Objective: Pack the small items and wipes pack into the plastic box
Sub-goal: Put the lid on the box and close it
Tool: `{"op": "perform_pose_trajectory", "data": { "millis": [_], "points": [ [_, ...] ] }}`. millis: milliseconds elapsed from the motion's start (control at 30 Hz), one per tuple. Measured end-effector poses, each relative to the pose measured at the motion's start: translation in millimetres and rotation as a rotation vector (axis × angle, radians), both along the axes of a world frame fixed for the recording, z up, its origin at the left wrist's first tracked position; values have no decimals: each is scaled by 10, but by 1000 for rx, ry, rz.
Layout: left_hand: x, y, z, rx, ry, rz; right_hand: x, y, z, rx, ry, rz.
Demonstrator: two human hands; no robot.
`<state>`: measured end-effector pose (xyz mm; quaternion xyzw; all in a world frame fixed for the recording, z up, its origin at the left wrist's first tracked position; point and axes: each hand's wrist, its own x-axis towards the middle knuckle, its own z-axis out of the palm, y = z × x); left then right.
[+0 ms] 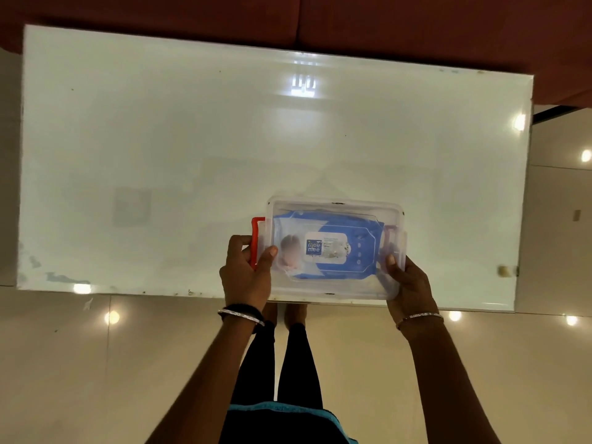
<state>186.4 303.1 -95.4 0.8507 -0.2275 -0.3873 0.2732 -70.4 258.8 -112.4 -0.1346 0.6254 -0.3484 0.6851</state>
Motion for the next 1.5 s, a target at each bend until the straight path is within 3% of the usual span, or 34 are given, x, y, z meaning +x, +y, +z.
{"op": "perform_pose_trajectory", "data": {
  "millis": [167,300,367,467,667,800,1233,1500],
  "points": [
    [-194,8,57,-89,-265,-53,-64,-27,-15,58,-123,-5],
    [-274,31,74,-135,-362,-113,-81,-48,-16,33,-16,-8],
    [-275,39,65,-146,-371,-118,-47,-18,-17,-11,121,-15],
    [-269,45,59,-158,-367,-126,49,37,-2,-117,485,76],
    [-230,55,50,-151,-360,-150,262,139,52,-208,954,182],
    [-188,61,52,-142,-348,-185,370,142,106,-225,1078,169],
    [459,-624,123,-318,-414,-110,957,-621,220,-369,976,136],
    [749,-917,-57,-299,-405,-145,1235,-970,101,-383,981,169]
  ]
}}
